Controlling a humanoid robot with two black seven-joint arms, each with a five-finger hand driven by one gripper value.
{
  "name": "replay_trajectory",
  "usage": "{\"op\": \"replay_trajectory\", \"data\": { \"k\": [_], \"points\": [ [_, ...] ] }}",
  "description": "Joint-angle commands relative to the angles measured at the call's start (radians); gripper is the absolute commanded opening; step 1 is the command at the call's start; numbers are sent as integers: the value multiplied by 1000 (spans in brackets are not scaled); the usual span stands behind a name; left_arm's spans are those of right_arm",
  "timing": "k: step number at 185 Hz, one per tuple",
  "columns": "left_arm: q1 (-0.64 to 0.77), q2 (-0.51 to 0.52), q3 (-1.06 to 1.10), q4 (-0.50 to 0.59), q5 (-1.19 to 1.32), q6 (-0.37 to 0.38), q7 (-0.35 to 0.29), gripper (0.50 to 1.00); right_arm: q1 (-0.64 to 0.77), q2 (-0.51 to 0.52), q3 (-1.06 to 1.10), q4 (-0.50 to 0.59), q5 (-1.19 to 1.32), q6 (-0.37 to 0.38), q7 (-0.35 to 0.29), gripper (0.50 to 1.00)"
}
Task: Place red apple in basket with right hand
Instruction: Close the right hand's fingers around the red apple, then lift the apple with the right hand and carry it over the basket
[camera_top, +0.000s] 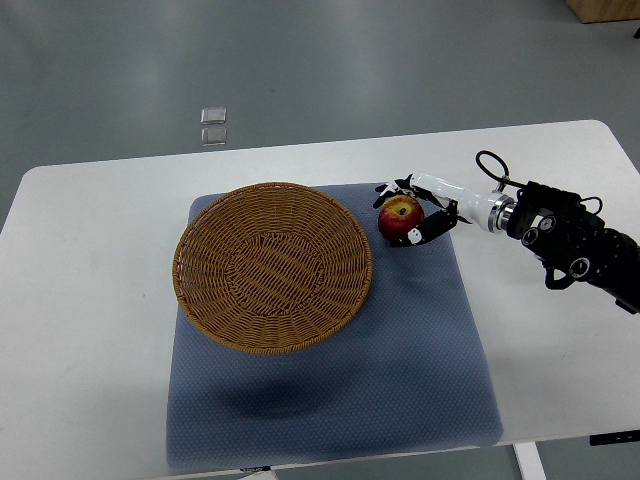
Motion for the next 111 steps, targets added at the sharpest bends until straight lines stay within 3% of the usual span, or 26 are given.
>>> {"op": "replay_trajectory", "data": {
  "k": [1,16,25,26,38,50,51,65,111],
  "points": [
    [0,0,0,0,0,0,0,1000,1,1,-36,0,-3,-20,-1,913],
    [0,0,0,0,0,-1,0,1000,-1,1,-74,0,-4,-57,-1,870],
    [0,0,0,0,0,-1,0,1000,-1,1,-74,0,-4,-57,-1,870],
    [0,0,0,0,0,0,0,1000,-3,3,-81,-1,-4,-77,-2,812],
    [0,0,0,0,0,0,0,1000,-4,7,-89,-3,-4,-100,-2,719],
    [0,0,0,0,0,0,0,1000,-4,9,-89,-3,-4,-103,-2,707],
    [0,0,0,0,0,0,0,1000,-4,12,-91,-6,-3,-123,-2,618],
    [0,0,-2,0,0,0,0,1000,-4,14,-85,-6,-1,-143,-2,500],
    [0,0,-2,0,0,0,0,1000,37,15,-68,2,17,-189,10,500]
  ]
}}
